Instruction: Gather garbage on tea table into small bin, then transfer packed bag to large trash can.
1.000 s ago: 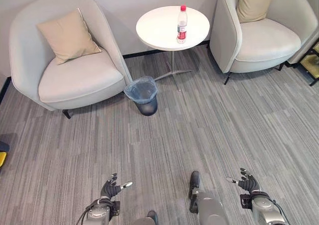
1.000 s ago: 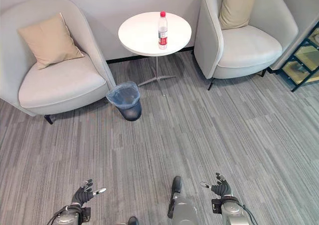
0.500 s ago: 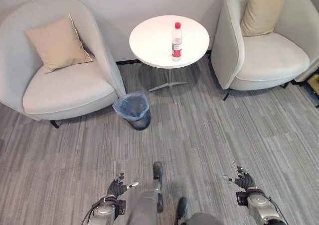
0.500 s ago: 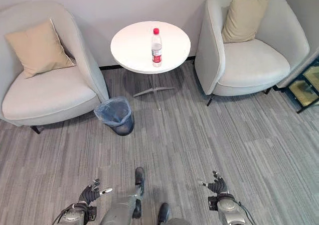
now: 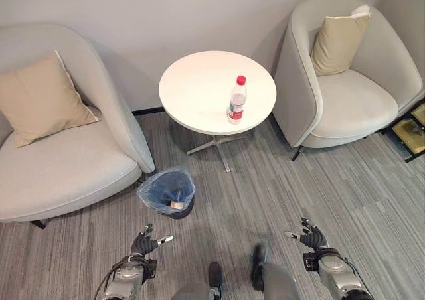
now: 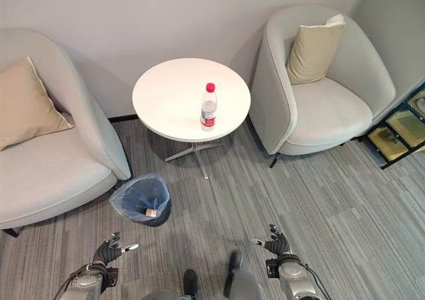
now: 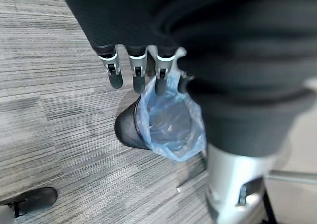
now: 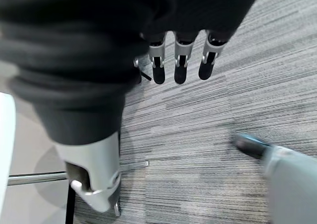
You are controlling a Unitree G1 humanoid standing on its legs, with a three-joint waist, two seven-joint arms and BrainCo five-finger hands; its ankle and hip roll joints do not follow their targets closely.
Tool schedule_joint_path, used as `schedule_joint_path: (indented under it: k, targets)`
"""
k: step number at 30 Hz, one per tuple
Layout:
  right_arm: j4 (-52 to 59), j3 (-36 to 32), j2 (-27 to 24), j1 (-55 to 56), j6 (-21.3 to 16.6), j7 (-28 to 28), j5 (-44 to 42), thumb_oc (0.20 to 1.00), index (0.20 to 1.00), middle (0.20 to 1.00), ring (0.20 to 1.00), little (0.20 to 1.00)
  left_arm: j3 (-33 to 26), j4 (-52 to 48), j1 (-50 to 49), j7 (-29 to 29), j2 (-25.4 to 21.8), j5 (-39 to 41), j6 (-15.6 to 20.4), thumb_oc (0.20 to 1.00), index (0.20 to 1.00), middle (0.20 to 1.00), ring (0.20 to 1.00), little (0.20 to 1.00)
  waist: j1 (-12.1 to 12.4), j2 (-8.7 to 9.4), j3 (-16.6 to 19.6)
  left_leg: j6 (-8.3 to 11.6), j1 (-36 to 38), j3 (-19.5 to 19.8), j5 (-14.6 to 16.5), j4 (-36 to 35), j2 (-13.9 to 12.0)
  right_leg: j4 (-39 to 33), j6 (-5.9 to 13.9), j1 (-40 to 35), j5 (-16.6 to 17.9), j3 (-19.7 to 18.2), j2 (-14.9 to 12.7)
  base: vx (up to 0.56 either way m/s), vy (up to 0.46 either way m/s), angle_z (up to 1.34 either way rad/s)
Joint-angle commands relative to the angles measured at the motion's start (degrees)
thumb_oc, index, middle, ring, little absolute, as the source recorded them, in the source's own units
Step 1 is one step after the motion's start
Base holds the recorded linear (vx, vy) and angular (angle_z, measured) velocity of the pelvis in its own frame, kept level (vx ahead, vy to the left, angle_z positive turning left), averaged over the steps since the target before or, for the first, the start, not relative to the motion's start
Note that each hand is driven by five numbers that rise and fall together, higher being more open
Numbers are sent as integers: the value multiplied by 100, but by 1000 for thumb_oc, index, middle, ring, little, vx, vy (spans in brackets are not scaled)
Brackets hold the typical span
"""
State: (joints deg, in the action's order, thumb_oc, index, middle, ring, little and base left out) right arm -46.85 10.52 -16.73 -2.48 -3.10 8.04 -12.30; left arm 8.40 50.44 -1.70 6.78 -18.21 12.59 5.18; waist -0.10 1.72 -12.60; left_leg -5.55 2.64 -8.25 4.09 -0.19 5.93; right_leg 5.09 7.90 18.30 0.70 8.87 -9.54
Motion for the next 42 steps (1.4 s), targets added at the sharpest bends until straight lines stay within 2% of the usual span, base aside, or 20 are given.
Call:
schedule_joint_path:
  k: [1, 3, 5, 6, 8, 9, 10, 11, 12, 14, 17, 22, 25, 26, 28, 30, 36, 42]
  targets:
    - [94, -50, -237, -88, -110, -4, 117, 1000, 1000, 1000, 1000, 1000, -122, -12, 46, 33, -25, 34, 183, 1000, 1000, 1000, 1000, 1000, -138, -61, -87, 543, 370, 736, 816, 607, -330, -15, 66, -593, 141, -448, 258, 769, -395, 88]
    - [137, -50, -294, -35, -158, -21, 138, 1000, 1000, 1000, 1000, 1000, -84, 121, -37, 0, 86, 43, 157, 1000, 1000, 1000, 1000, 1000, -169, -154, 41, 746, 402, 845, 724, 876, -534, 48, -79, -731, 143, -361, 301, 501, -343, 93]
    - [248, -48, -360, -15, -197, -40, 91, 1000, 1000, 1000, 1000, 1000, -49, 138, -19, -37, 126, 70, 132, 1000, 1000, 1000, 1000, 1000, -204, -216, 45, 924, 215, 864, 372, 1298, -731, 93, -219, -841, -11, -237, 360, 256, -277, 70]
    - [301, -72, -430, -6, -213, -5, 38, 1000, 1000, 1000, 1000, 1000, 7, 118, 26, -65, 149, 85, 104, 1000, 1000, 1000, 1000, 1000, -226, -221, 8, 1007, -64, 785, 148, 1817, -854, 80, -349, -984, -171, -126, 387, 246, -285, 59]
    - [277, -84, -470, -36, -208, 35, -1, 1000, 1000, 1000, 1000, 1000, 57, 148, 113, -63, 159, 89, 99, 1000, 1000, 1000, 1000, 1000, -241, -207, -21, 1027, -260, 621, -65, 2154, -1004, 29, -460, -1174, -308, -44, 425, 246, -233, 52]
    - [226, -86, -506, -92, -213, 65, -45, 1000, 1000, 1000, 1000, 1000, 139, 123, 203, -68, 165, 113, 92, 1000, 1000, 1000, 1000, 1000, -203, -184, -58, 963, -461, 592, 10, 2119, -923, -42, -487, -1352, -418, -19, 451, 320, -164, 48]
    - [182, -98, -535, -123, -205, 67, -77, 1000, 1000, 1000, 1000, 1000, 207, 120, 270, -85, 169, 94, 88, 1000, 1000, 1000, 1000, 1000, -187, -146, -54, 881, -674, 527, 238, 1862, -766, -139, -463, -1500, -510, 53, 422, 418, -133, 50]
    - [156, -98, -558, -154, -193, 80, -85, 1000, 1000, 1000, 1000, 1000, 258, 107, 347, -102, 161, 77, 77, 1000, 1000, 1000, 1000, 1000, -120, -110, -76, 873, -1100, 357, 170, 1455, -670, -223, -445, -1670, -630, 145, 423, 403, -50, 69]
    - [144, -73, -558, -146, -178, 106, -70, 1000, 1000, 1000, 1000, 1000, 266, 84, 360, -86, 130, 82, 73, 1000, 1000, 1000, 1000, 1000, -64, -111, -120, 931, -1354, 221, -135, 1263, -727, -197, -464, -1804, -735, 181, 469, 336, 19, 62]
    - [201, -61, -551, -128, -164, 129, -50, 1000, 1000, 1000, 1000, 1000, 236, 38, 314, -67, 114, 92, 72, 1000, 1000, 1000, 1000, 1000, -6, -99, -149, 948, -1474, 129, -251, 1235, -790, -148, -449, -1924, -804, 170, 481, 217, 95, 16]
    - [226, -56, -482, -121, -148, 102, 36, 1000, 1000, 1000, 1000, 1000, 148, 90, 214, -62, 133, 113, 61, 1000, 1000, 1000, 1000, 1000, 59, -96, -103, 885, -1332, 195, -177, 1199, -728, 21, -394, -2063, -904, 111, 467, 234, 177, -33]
    - [265, -76, -377, -138, -99, 42, 137, 1000, 1000, 1000, 1000, 1000, 37, 126, 172, -100, -11, 18, 41, 1000, 1000, 1000, 1000, 1000, 142, 26, 1, 674, -1121, 114, 128, 1200, -607, 269, -189, -2086, -896, -26, 241, 157, 175, -33]
    - [328, -38, -338, -188, -97, -5, 123, 1000, 1000, 1000, 1000, 1000, -110, 24, 191, -73, -224, 36, 26, 1000, 1000, 1000, 1000, 1000, 220, 124, 12, 498, -1142, 91, 403, 1416, -567, 725, -79, -1809, -855, -175, 122, 94, 156, 7]
    - [437, 29, -345, -220, -112, -5, 189, 1000, 1000, 1000, 1000, 1000, -166, 35, 217, -39, -276, 56, 49, 1000, 1000, 1000, 1000, 1000, 212, 121, 3, 444, -1059, 106, 459, 1335, -564, 988, -19, -1521, -735, -273, 135, 96, 70, -5]
    - [566, 169, -464, -294, -98, 5, 435, 1000, 1000, 1000, 1000, 1000, -155, 19, 253, -21, -275, 74, 63, 1000, 1000, 1000, 1000, 1000, 147, 88, -27, 452, -909, 170, 412, 1185, -565, 851, -40, -1234, -591, -367, 181, 69, -46, 5]
    - [873, 208, -628, -239, -97, -9, 689, 1000, 1000, 1000, 1000, 1000, -133, 38, 257, -29, -241, -25, 83, 1000, 1000, 1000, 1000, 1000, 62, 123, -75, 494, -835, 252, 390, 1205, -524, 629, -77, -1356, -604, -643, 256, 36, -139, 50]
    - [1370, 337, -845, -154, -106, -116, 1135, 1000, 1000, 1000, 1000, 1000, -123, 66, 87, -113, -130, -112, 59, 1000, 1000, 1000, 1000, 1000, 74, 126, 85, 619, -658, 275, 226, 939, -605, 40, -165, -1768, -571, -534, 353, 22, -118, 5]
    - [2360, 385, -1158, 80, -187, -273, 1684, 1000, 1000, 1000, 1000, 1000, -104, 47, -4, -174, -34, -294, 8, 1000, 1000, 1000, 1000, 1000, 24, 45, 183, 724, -442, 385, -39, 490, -675, -290, -243, -2064, -609, -397, 459, -25, -80, 4]
